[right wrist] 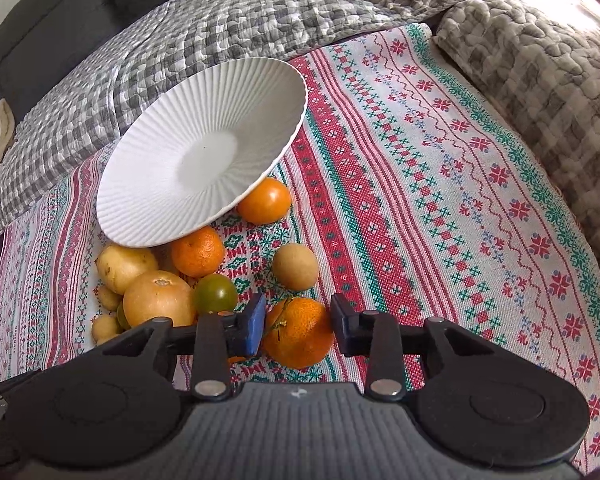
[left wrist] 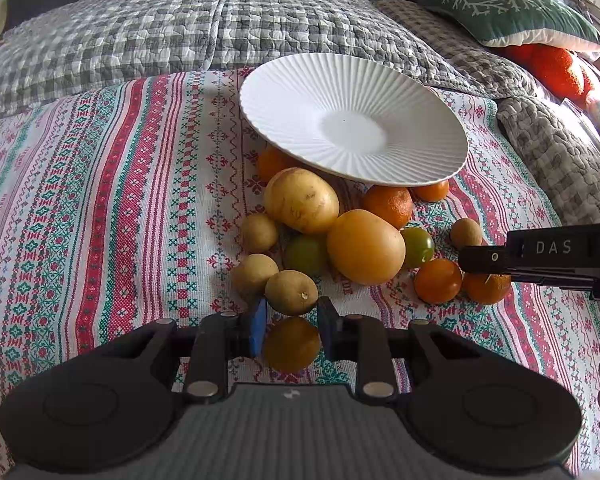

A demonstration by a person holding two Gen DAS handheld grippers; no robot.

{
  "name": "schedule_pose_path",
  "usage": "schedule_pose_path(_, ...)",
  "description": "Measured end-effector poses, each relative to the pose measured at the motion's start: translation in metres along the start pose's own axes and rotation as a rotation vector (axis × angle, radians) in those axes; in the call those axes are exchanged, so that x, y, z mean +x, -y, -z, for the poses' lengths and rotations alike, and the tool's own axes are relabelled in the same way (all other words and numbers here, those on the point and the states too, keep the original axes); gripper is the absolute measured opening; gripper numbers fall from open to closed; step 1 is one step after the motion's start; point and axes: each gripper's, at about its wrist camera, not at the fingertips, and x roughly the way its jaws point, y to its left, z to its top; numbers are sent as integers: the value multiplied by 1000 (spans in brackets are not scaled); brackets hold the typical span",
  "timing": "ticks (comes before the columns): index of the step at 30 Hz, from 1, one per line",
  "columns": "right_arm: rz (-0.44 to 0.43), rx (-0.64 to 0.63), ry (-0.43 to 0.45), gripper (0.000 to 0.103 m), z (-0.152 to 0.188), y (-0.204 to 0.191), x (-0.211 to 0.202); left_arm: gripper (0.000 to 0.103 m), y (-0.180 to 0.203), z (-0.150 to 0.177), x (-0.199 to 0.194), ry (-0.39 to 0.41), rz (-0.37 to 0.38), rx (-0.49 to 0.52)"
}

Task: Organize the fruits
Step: 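Grasp a small yellow fruit with the left gripper while the right gripper grasps a tangerine, then carry both fruits over the white plate and open both grippers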

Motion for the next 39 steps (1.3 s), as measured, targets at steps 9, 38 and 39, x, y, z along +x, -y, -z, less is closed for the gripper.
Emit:
schedule_pose_path(9,-4,26,13,32,2,4,-11,19,0,2,-9,9,-6,4)
schedule_pose_path(38,-105,75,145,32,-82,-24,-15,19,-6,-69,11,102,99,-65)
schedule_pose_path(39,-107,70,146,32,-84,-25,-12,19,-6,-71,16,93,89,-64)
